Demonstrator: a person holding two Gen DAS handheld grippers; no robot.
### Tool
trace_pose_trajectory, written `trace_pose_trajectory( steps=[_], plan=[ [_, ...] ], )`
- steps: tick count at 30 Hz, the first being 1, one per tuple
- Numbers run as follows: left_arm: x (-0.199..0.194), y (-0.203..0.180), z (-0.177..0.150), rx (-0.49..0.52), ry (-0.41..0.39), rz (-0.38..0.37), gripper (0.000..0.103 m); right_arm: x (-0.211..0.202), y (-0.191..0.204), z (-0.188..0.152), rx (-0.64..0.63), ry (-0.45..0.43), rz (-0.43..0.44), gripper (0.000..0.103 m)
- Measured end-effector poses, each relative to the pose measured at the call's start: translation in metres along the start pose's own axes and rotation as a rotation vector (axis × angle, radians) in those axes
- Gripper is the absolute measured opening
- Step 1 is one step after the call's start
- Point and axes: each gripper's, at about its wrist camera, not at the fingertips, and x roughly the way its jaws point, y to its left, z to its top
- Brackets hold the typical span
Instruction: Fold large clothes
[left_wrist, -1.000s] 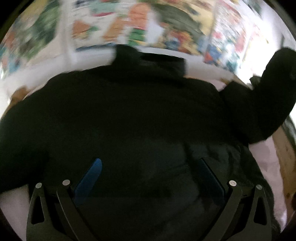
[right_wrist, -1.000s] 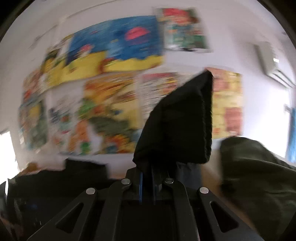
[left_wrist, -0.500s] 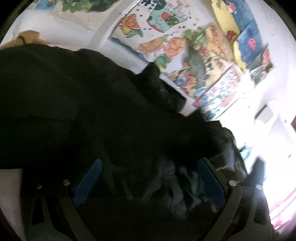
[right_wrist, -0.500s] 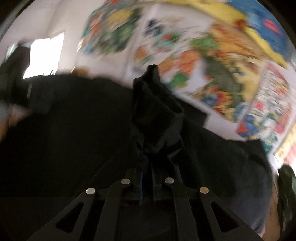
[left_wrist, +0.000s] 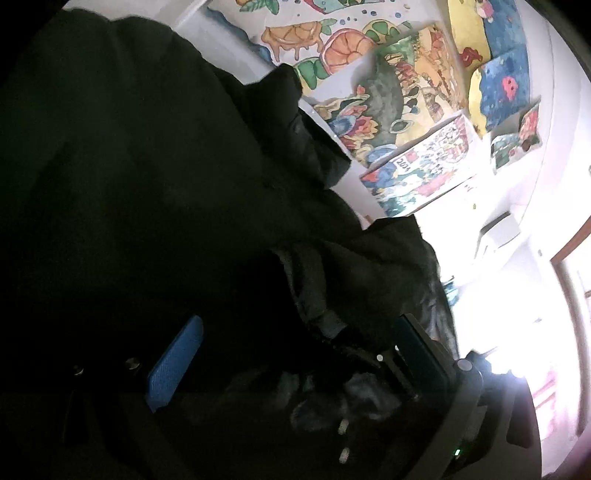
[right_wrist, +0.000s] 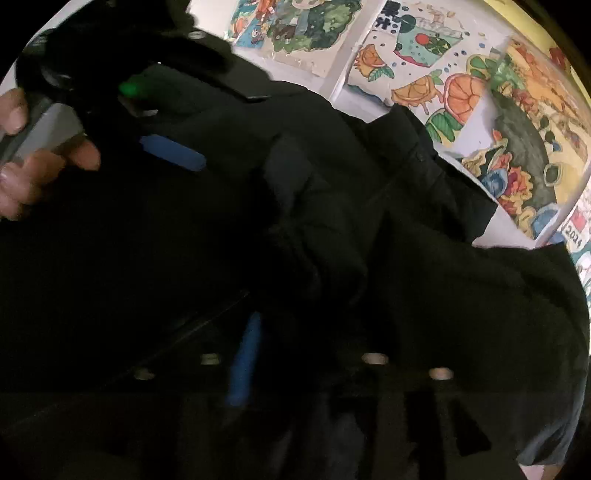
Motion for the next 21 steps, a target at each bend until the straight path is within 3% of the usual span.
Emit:
trace_pose_trajectory(
  steps=[1,5,6,7,8,10,11,13,21],
  plan=[
    [0.003,-0.001,0.002,-0.005,0.002,-0.004,0.102,-0.004,0.003,-0.001,-0.008,-0.005,0.018,0.069],
    [0.014,-0.005,0.002,-0.003,0.020,0.008,0.099,-0.024,0.016,-0.009,-0.048,-0.022,0.033,0.071],
    [0.017,-0.006,0.001,0.004,0.024,0.016,0.090,-0.030,0.019,-0.011,-0.057,-0.035,0.031,0.071],
    [0.020,-0.009,0.001,0.017,0.025,0.030,0.072,-0.036,0.021,-0.013,-0.067,-0.048,0.024,0.071],
    [0.023,-0.011,0.000,0.033,0.027,0.055,0.062,-0.042,0.023,-0.015,-0.073,-0.058,0.017,0.071],
    [0.027,-0.017,-0.001,0.074,0.012,0.143,0.020,-0.054,0.024,-0.018,-0.067,-0.082,0.011,0.072],
    [0.027,-0.020,-0.002,0.095,-0.006,0.177,0.010,-0.060,0.024,-0.019,-0.058,-0.098,0.005,0.072],
    [0.023,-0.026,-0.003,0.132,-0.049,0.217,0.004,-0.070,0.018,-0.020,-0.034,-0.141,-0.022,0.072],
    [-0.036,-0.068,0.002,0.429,-0.342,0.449,0.002,-0.098,-0.039,-0.021,0.194,-0.304,-0.229,0.072]
  ],
)
